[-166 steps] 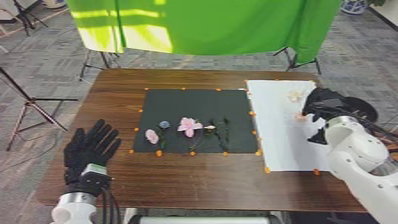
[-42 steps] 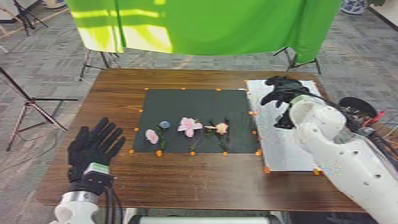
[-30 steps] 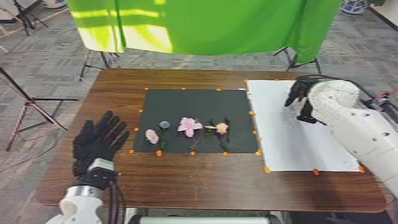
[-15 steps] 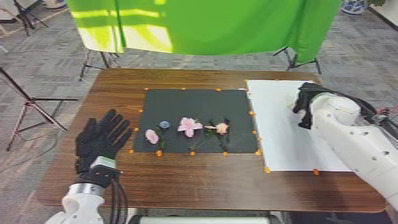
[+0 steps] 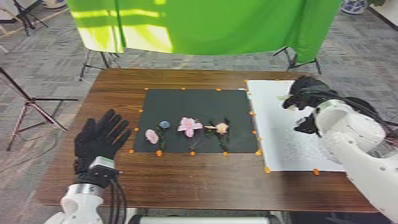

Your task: Arrange flowers

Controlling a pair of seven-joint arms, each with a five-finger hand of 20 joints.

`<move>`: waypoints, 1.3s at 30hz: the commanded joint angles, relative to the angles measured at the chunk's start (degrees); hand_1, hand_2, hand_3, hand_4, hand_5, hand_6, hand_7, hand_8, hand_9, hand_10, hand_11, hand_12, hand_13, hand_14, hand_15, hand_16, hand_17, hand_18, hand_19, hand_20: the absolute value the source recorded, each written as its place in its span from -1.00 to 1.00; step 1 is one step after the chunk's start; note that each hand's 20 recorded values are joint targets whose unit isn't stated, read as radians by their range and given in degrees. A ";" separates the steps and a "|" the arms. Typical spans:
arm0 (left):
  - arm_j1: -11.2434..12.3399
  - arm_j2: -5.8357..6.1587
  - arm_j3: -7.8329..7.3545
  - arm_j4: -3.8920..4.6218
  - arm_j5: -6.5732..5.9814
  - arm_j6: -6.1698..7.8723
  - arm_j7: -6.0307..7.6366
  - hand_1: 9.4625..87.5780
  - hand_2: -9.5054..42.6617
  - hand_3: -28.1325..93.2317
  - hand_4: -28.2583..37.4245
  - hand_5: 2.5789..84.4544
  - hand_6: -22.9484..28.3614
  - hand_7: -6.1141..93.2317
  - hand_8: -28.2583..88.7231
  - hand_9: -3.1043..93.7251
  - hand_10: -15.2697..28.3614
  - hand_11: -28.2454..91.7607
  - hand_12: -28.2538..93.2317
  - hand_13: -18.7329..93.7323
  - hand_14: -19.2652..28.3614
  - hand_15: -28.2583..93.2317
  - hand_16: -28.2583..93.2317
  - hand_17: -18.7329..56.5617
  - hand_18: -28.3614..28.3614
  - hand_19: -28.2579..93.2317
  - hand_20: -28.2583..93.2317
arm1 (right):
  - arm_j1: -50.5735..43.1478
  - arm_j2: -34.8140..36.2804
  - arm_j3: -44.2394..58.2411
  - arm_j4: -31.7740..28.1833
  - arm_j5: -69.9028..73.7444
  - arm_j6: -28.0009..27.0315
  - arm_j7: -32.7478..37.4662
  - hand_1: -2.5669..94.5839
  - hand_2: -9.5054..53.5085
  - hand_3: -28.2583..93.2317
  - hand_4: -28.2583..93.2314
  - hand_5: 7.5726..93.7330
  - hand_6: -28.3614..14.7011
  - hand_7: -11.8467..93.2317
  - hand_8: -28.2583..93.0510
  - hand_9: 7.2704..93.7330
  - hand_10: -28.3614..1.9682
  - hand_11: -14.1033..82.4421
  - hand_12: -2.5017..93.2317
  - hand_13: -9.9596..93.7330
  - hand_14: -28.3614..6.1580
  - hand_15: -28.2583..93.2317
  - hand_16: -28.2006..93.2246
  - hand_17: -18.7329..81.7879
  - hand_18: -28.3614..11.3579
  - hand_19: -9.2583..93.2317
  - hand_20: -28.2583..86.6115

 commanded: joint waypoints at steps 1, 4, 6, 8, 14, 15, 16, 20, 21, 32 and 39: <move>0.96 -0.37 -0.46 -0.36 0.17 -0.41 -0.32 -0.59 -0.17 0.64 -1.00 -0.06 0.27 -0.65 -0.64 -0.28 0.41 -0.16 -0.36 -0.28 0.48 0.07 -0.63 -0.67 0.52 0.01 -0.38 | -8.45 -1.54 2.83 -8.72 0.36 -6.08 -1.98 0.27 -1.00 0.58 -1.00 0.51 0.39 -0.11 -0.58 0.79 0.23 -0.46 -0.05 0.58 0.28 0.01 0.12 -0.12 -0.49 0.44 -0.07; 0.90 -0.39 -0.54 -0.42 0.22 -0.29 -0.59 -0.59 -0.17 0.64 -1.00 -0.06 0.27 -0.65 -0.64 -0.28 0.41 -0.16 -0.35 -0.28 0.48 0.07 -0.63 -0.67 0.52 0.01 -0.38 | -11.52 -2.49 3.17 -10.51 -2.11 -6.14 -2.68 0.27 -1.00 0.58 -1.00 0.51 0.38 -0.13 -0.58 0.79 0.23 -0.47 -0.06 0.58 0.27 0.01 0.12 -0.12 -0.49 0.43 -0.07; 0.80 -0.40 -0.45 -0.49 -0.30 0.05 -0.32 -0.59 -0.17 0.65 -1.00 -0.06 0.27 -0.65 -0.64 -0.28 0.41 -0.16 -0.35 -0.28 0.48 0.07 -0.63 -0.67 0.52 0.01 -0.38 | -13.04 -3.45 3.17 -11.50 -3.69 -6.63 -3.22 0.27 -1.00 0.58 -1.00 0.51 0.37 -0.14 -0.58 0.79 0.22 -0.47 -0.06 0.58 0.27 0.01 0.11 -0.12 -0.49 0.43 -0.07; 0.99 -0.51 -0.65 -0.51 -0.26 0.01 -0.50 -0.59 -0.17 0.65 -1.00 -0.06 0.28 -0.65 -0.64 -0.28 0.42 -0.16 -0.35 -0.28 0.48 0.07 -0.63 -0.67 0.52 0.01 -0.38 | -13.34 -4.34 2.53 -11.80 -3.71 -7.22 -3.29 0.26 -1.00 0.59 -1.00 0.51 0.38 -0.15 -0.58 0.78 0.22 -0.47 -0.06 0.57 0.27 0.01 0.11 -0.12 -0.49 0.43 -0.07; 1.06 -0.65 -0.37 -0.51 -0.18 0.17 -0.90 -0.59 -0.16 0.64 -1.00 -0.05 0.27 -0.64 -0.64 -0.27 0.42 -0.15 -0.35 -0.27 0.48 0.08 -0.63 -0.67 0.52 0.01 -0.38 | -11.74 -7.71 -0.22 -10.78 -4.83 -7.04 -3.25 0.25 -1.00 0.59 -1.00 0.51 0.37 -0.17 -0.58 0.78 0.21 -0.48 -0.07 0.57 0.27 0.01 0.11 -0.12 -0.49 0.43 -0.08; 0.99 -0.72 -0.31 -0.44 -0.27 0.13 -1.01 -0.59 -0.16 0.64 -1.00 -0.05 0.27 -0.64 -0.64 -0.27 0.42 -0.14 -0.35 -0.27 0.48 0.08 -0.63 -0.67 0.52 0.01 -0.38 | -11.30 -8.09 -0.70 -10.63 -5.23 -6.72 -3.25 0.25 -1.00 0.59 -1.00 0.51 0.37 -0.17 -0.58 0.78 0.21 -0.48 -0.07 0.57 0.27 0.01 0.11 -0.12 -0.49 0.43 -0.08; 0.93 -0.71 -0.31 -0.41 -0.25 0.06 -1.11 -0.59 -0.16 0.64 -1.00 -0.05 0.27 -0.63 -0.64 -0.27 0.42 -0.14 -0.35 -0.27 0.48 0.08 -0.63 -0.67 0.52 0.01 -0.38 | -10.88 -8.43 -1.22 -10.58 -5.40 -6.19 -3.01 0.25 -1.00 0.59 -1.00 0.51 0.37 -0.18 -0.57 0.78 0.21 -0.48 -0.07 0.57 0.27 0.01 0.11 -0.12 -0.49 0.43 -0.08; 1.05 -0.62 -0.37 -0.42 -0.35 0.36 -1.11 -0.59 -0.16 0.64 -1.00 -0.05 0.27 -0.63 -0.64 -0.27 0.42 -0.14 -0.35 -0.27 0.49 0.08 -0.63 -0.67 0.52 0.01 -0.38 | -9.00 -10.44 -3.14 -9.59 -6.18 -4.84 -2.33 0.25 -1.00 0.59 -1.00 0.51 0.36 -0.18 -0.57 0.77 0.21 -0.48 -0.07 0.57 0.27 0.01 0.11 -0.12 -0.49 0.43 -0.08; 1.12 -0.59 -0.33 -0.48 -0.53 0.60 -1.01 -0.59 -0.16 0.64 -1.00 -0.05 0.27 -0.63 -0.64 -0.27 0.42 -0.14 -0.35 -0.27 0.49 0.08 -0.63 -0.67 0.52 0.01 -0.38 | -8.70 -10.82 -3.56 -9.18 -6.88 -4.71 -2.55 0.25 -1.00 0.59 -1.00 0.51 0.37 -0.18 -0.57 0.77 0.21 -0.48 -0.07 0.57 0.27 0.01 0.11 -0.12 -0.49 0.43 -0.08; 1.14 -0.49 -0.20 -0.67 -1.75 1.91 -0.53 -0.58 -0.14 0.64 -1.00 -0.04 0.27 -0.61 -0.64 -0.27 0.43 -0.13 -0.34 -0.27 0.51 0.11 -0.63 -0.67 0.53 0.03 -0.37 | -8.66 -11.85 -5.69 -6.86 -12.73 -7.06 -1.91 0.13 -1.00 0.70 -1.00 0.25 0.34 -0.36 -0.73 0.37 0.06 -0.33 -0.55 0.35 0.11 0.05 -0.07 -0.19 -0.51 0.40 -0.14; 1.67 -0.65 -0.25 -0.83 -2.22 2.70 0.02 -0.58 -0.14 0.65 -1.00 -0.04 0.27 -0.60 -0.65 -0.27 0.43 -0.12 -0.34 -0.27 0.51 0.11 -0.63 -0.67 0.53 0.03 -0.37 | -9.25 -12.51 -4.70 -8.20 -7.92 -11.57 -1.32 0.06 -1.00 0.76 -1.00 0.03 0.26 -0.43 -0.76 0.18 0.02 -0.38 -0.61 0.27 0.04 0.09 -0.21 -0.22 -0.54 0.40 -0.16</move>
